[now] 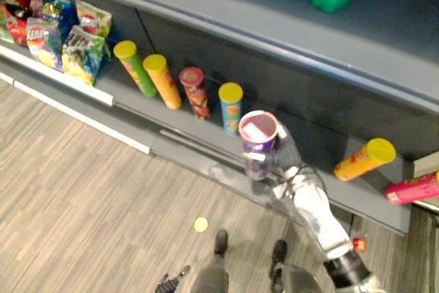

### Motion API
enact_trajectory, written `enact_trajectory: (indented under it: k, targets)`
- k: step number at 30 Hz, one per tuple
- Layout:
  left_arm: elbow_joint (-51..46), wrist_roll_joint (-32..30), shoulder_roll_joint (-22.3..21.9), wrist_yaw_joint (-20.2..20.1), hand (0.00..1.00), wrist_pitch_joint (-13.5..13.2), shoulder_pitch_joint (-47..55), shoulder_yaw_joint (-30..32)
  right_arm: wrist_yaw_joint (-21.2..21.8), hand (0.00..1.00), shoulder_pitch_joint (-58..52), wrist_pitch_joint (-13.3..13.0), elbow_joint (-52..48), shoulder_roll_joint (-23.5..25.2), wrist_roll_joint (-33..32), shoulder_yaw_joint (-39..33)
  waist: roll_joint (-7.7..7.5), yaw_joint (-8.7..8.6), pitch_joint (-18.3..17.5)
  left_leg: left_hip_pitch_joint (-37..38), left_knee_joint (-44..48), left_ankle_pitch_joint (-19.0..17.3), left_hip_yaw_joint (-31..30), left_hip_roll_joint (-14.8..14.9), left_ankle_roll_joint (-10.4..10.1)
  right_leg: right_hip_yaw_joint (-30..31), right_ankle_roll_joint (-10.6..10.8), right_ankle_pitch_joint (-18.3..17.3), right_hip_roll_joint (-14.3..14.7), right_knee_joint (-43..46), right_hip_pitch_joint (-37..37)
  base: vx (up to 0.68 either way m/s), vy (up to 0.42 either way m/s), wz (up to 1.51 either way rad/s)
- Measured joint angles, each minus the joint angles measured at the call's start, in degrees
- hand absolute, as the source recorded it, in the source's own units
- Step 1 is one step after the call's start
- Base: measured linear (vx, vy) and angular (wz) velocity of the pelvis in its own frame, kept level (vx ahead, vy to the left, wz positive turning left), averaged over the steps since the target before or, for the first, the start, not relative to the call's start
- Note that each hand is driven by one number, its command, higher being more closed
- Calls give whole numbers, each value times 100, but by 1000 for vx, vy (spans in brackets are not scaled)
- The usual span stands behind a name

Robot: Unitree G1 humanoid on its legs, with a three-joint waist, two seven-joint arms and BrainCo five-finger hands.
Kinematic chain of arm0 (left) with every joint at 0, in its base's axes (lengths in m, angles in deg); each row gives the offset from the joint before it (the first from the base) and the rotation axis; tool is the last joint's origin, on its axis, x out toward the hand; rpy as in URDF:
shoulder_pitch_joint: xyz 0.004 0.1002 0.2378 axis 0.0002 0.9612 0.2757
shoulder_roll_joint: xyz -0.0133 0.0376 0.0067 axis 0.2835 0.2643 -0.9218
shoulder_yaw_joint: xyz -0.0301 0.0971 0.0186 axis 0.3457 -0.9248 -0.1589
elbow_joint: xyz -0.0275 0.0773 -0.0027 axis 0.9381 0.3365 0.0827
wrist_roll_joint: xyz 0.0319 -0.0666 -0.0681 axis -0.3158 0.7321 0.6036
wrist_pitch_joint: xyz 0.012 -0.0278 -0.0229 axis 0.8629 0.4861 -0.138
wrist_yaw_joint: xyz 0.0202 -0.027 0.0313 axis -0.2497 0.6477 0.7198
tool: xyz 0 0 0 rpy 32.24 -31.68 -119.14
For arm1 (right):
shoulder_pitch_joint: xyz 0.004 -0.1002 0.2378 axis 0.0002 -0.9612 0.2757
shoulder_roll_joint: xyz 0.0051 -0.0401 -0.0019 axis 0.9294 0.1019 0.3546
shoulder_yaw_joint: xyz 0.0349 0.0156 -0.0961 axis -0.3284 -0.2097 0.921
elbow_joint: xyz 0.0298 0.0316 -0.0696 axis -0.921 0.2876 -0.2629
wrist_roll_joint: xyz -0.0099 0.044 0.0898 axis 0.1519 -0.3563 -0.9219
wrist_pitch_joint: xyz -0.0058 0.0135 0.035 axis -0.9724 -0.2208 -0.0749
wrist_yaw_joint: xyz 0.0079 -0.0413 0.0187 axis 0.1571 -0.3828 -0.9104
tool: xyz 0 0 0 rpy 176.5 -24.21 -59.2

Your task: Put the gum and the chips on the shelf.

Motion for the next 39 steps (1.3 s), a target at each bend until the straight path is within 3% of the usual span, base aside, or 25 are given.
enact_trajectory:
  k: [6,16,26,34,39]
  targets:
    - [-163,78,-18,20,0,-58,-84,-162,-784,100,1104,59,653,57,530,-1088,209,140,352,-297,2,141,-82,-11,10,-67,-32,-67,-48,272,-381,-1,-13,6]
    - [-560,320,-77,17,0,-219,-186,-556,-1930,100,2374,212,1434,-10,578,-2520,500,260,801,-698,3,288,-186,-126,33,-113,-17,-274,-251,830,-987,9,-3,6]
    - [-630,534,-180,29,0,-299,-284,-660,-2380,100,2381,230,1445,124,545,-2840,636,302,956,-784,2,297,-188,-176,28,-112,-26,-383,-346,1058,-1160,12,-11,1]
    - [-706,536,-190,37,0,-331,-321,-727,-2470,100,2373,229,1444,350,541,-2844,698,319,1078,-897,2,289,-156,-197,5,-69,-28,-457,-398,1249,-1373,9,-18,-1]
    - [-781,540,-216,40,0,-359,-348,-763,-2581,100,2375,157,1293,338,541,-2846,740,433,1101,-1079,1,297,-148,-206,-7,-66,-40,-528,-445,1425,-1639,19,-40,1]
